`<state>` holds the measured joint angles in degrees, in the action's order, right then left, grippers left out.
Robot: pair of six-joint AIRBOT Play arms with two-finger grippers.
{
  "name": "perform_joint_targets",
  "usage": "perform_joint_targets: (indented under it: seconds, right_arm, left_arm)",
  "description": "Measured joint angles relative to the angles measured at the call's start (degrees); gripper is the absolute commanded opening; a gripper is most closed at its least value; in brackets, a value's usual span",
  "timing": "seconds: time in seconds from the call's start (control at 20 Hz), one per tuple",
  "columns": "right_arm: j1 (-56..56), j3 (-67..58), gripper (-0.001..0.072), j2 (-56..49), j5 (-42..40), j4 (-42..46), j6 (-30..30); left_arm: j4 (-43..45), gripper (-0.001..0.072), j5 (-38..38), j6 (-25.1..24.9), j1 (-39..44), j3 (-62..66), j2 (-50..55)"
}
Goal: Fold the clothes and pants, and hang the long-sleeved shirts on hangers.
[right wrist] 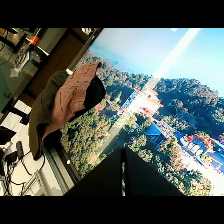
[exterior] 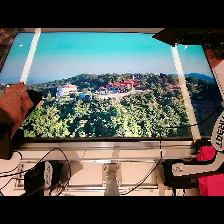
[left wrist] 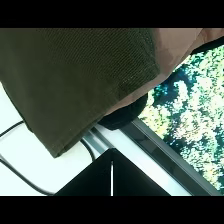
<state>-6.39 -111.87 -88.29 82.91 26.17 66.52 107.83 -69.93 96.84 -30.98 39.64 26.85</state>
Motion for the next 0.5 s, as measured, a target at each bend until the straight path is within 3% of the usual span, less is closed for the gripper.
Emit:
perform_joint_targets:
  seconds: [0.35,0.4,0.5]
  right_arm:
    - [0.0,0.0,0.0028,0.0,0.0,0.0,0.0]
    - [0.0,0.0,0.0028,0.0,0.0,0.0,0.0]
    - [0.0,0.0,0.0028,0.0,0.0,0.0,0.0]
  left_arm:
    - [0.4,0.0025,0.1,-1.1,-0.1,-1.3,0.1]
    - [0.7,0.0086,0.3,-1.8,-0.1,-2.0,0.1]
    - [1.5,0.0435,1.5,-3.0,0.2,-3.8,0.1]
